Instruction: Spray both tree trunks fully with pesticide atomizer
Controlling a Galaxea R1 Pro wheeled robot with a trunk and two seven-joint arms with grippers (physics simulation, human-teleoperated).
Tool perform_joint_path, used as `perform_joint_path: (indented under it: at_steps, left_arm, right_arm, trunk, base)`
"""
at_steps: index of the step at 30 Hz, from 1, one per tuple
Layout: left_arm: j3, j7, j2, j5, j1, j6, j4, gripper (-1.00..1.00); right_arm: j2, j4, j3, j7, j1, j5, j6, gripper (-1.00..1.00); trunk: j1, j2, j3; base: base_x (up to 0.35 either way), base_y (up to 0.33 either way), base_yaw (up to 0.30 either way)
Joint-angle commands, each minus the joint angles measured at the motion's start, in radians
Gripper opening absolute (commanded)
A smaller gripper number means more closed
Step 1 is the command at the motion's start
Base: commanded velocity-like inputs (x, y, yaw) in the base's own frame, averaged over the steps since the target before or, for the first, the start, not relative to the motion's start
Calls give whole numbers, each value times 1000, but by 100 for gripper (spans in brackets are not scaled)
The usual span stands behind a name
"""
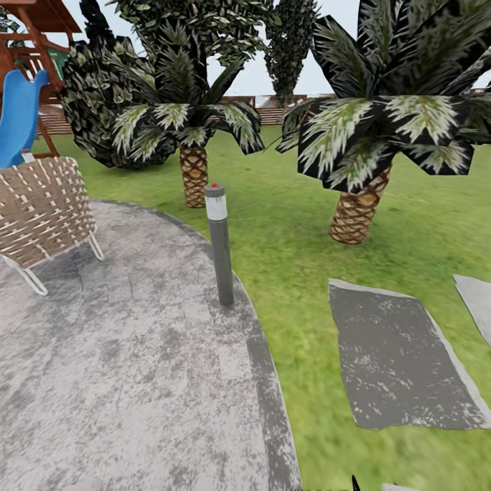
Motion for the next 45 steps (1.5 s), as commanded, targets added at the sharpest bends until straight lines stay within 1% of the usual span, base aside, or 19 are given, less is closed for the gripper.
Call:
perform_joint_path:
  at_steps: [1,21,22,27,28,45]
  left_arm:
    - [4,0,0,-4,0,-3,1,-100]
    - [4,0,0,-4,0,-3,5,-100]
    - [4,0,-1,-9,0,-3,5,-100]
    - [7,1,-2,-47,0,-3,5,-100]
    - [7,1,-2,-51,0,-3,5,-100]
    - [7,0,-9,-57,0,-3,8,-100]
  right_arm:
    - [0,1,-1,1,-1,0,-3,100]
    - [0,1,-1,1,-1,0,-3,100]
    - [0,1,-1,1,-1,0,-3,100]
    - [0,1,-1,1,-1,0,-3,100]
    - [0,1,-1,1,-1,0,-3,100]
    - [0,1,-1,1,-1,0,-3,100]
  trunk:
    - [0,0,-1]
    - [0,0,-1]
    - [0,0,-1]
    - [0,0,-1]
    - [0,0,-1]
    - [0,0,-1]
  base:
    - [0,-3,-300]
    - [0,0,-300]
    - [117,0,-300]
    - [218,-62,-300]
    - [271,-114,-300]
    - [282,-132,-300]
